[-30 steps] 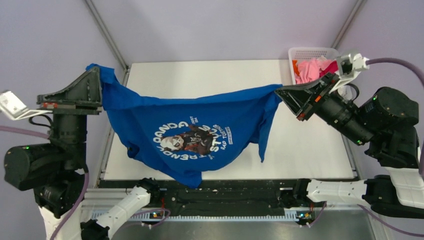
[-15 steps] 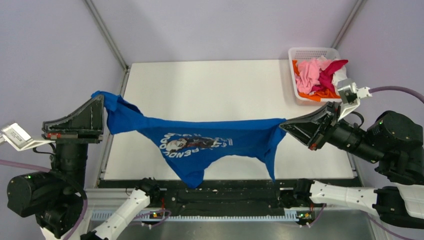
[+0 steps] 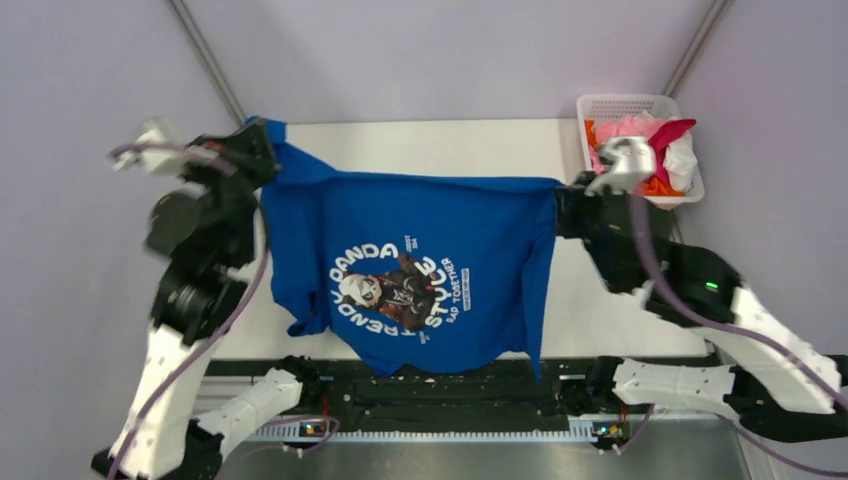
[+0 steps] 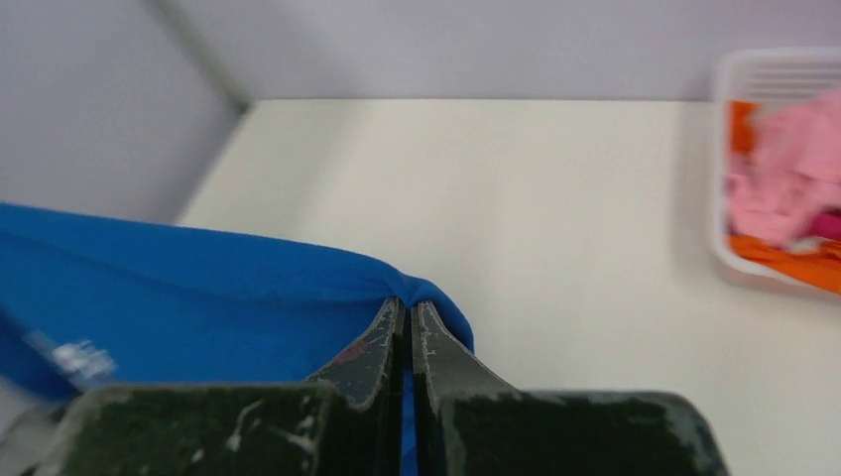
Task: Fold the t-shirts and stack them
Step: Flatten out the tshirt
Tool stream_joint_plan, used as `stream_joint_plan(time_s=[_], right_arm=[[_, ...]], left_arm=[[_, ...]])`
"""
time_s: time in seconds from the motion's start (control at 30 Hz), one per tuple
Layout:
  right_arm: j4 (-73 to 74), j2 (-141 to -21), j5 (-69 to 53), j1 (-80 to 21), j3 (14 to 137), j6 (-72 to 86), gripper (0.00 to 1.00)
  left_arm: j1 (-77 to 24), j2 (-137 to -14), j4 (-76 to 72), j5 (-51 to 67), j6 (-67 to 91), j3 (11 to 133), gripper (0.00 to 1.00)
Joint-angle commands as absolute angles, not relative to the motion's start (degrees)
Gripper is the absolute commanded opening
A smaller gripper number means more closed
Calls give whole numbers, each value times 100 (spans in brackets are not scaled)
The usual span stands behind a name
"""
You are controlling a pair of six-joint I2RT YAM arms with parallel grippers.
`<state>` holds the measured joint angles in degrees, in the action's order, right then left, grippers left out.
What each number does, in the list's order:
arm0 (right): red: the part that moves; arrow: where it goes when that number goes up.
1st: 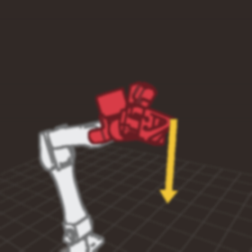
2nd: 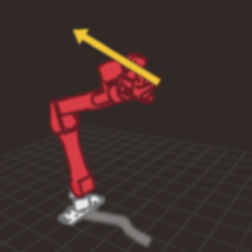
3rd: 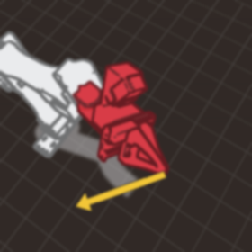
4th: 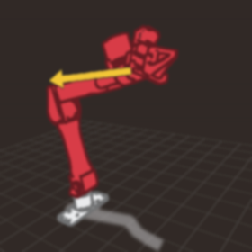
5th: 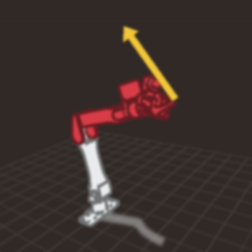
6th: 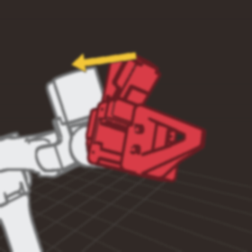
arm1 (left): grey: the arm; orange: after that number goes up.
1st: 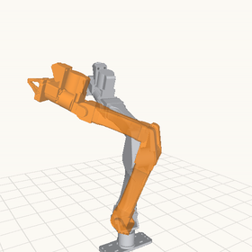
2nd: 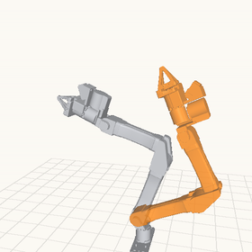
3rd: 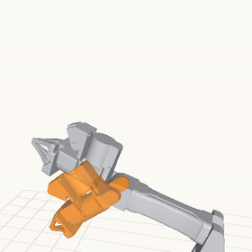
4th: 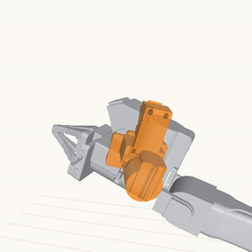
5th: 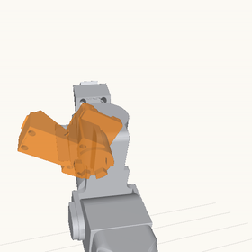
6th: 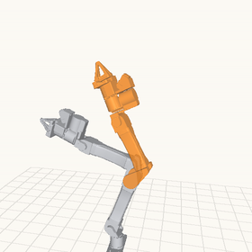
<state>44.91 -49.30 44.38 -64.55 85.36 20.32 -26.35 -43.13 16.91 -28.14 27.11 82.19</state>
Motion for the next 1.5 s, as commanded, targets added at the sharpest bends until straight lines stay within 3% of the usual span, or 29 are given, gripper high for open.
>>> stream_joint_plan(time_s=[0.0, 0.07, 0.23, 0.33, 0.4, 0.43, 0.47, 0.5, 0.53, 0.57, 0.7, 0.97, 1.17, 1.47], right_arm=[[3429, -6220, 5844, -5099, 7823, 1265, 0], [2731, -6703, 4220, -3830, 7434, 1257, 0], [588, -8637, 4062, -2844, 7346, 354, 3], [-11, -10481, 3134, -2247, 8313, -140, 16], [-296, -11664, 3294, -1996, 9216, -448, 29], [-244, -12145, 3574, -1908, 9803, -570, 38], [53, -12559, 3827, -1827, 10329, -663, 54], [329, -12845, 3930, -1806, 10818, -796, 89], [489, -13006, 3957, -1800, 11127, -906, 97], [576, -13045, 3876, -1802, 11251, -920, 99], [271, -12391, 3121, -1796, 10213, -432, 99], [293, -11711, 1057, -1801, 8872, 776, 99], [121, -11714, 56, -1799, 8391, 1407, 99], [286, -12166, 391, -1798, 8418, 1946, 99]], left_arm=[[-2469, -6139, 1099, -4377, 2367, 8047, 0], [-2115, -6935, 941, -4011, 2500, 8102, 0], [-1067, -9401, 158, -2691, 3037, 8806, 0], [-905, -11456, 554, -2153, 2671, 10685, 14], [-867, -12787, 1104, -1833, 2461, 12249, 39], [-862, -13330, 1513, -1685, 2395, 13106, 70], [-861, -13761, 1920, -1581, 2405, 13794, 95], [-861, -13967, 2083, -1459, 2385, 14151, 98], [-861, -13943, 1981, -1339, 2355, 14037, 98], [-861, -13667, 1734, -1202, 2352, 13676, 99], [-870, -12549, 642, -1027, 2398, 11686, 99], [-870, -11613, 1975, -856, 2613, 10527, 99], [-830, -10797, 1340, -846, 2708, 8710, 99], [-473, -12412, 1944, 703, 3257, 9903, 99]])
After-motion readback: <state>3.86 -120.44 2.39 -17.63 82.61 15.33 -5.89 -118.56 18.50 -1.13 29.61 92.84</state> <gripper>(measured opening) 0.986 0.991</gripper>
